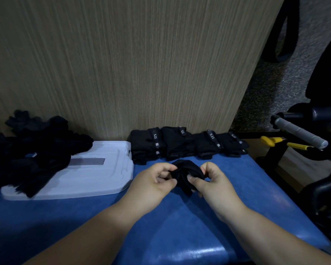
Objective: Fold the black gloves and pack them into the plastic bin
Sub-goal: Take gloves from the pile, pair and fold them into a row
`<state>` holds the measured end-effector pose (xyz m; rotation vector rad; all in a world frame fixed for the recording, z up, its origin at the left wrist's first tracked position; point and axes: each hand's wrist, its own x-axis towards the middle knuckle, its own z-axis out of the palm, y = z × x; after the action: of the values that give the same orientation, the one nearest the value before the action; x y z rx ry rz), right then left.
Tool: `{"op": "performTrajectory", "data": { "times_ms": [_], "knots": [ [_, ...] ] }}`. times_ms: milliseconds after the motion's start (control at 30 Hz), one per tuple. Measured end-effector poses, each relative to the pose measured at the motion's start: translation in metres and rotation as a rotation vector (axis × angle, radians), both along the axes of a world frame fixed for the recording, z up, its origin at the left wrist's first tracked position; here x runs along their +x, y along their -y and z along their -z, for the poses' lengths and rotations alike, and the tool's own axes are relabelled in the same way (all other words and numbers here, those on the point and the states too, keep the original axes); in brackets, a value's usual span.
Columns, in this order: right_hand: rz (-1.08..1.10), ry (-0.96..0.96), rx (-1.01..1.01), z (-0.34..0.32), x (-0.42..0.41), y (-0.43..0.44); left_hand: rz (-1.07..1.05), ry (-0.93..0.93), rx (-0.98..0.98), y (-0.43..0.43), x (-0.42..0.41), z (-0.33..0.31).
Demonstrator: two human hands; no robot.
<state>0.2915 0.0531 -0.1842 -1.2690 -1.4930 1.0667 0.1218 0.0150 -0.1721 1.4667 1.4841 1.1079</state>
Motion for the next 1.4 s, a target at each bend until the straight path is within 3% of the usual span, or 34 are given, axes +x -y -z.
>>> {"op": "performTrajectory", "data": {
  "times_ms": [233,467,800,1067,1400],
  "knots": [
    [-0.038,0.037,0.045,0.002,-0.001,0.002,0.030,0.037,-0.037,0.001,-0.001,-0.001],
    [0.012,0.010,0.072,-0.003,0.002,-0.001,0.159,0.404,-0.188,0.003,0.001,-0.011],
    [0.065,0.090,0.091,-0.004,0.004,0.000,0.279,0.469,-0.201,0.004,-0.005,-0.010],
    [0.057,0.180,0.151,-0.005,0.001,0.005,0.139,0.323,-0.124,0.003,0.002,-0.009],
    [0.069,0.456,0.388,-0.012,-0.002,0.014,-0.202,-0.339,0.240,0.005,0.007,-0.007]
  ]
}}
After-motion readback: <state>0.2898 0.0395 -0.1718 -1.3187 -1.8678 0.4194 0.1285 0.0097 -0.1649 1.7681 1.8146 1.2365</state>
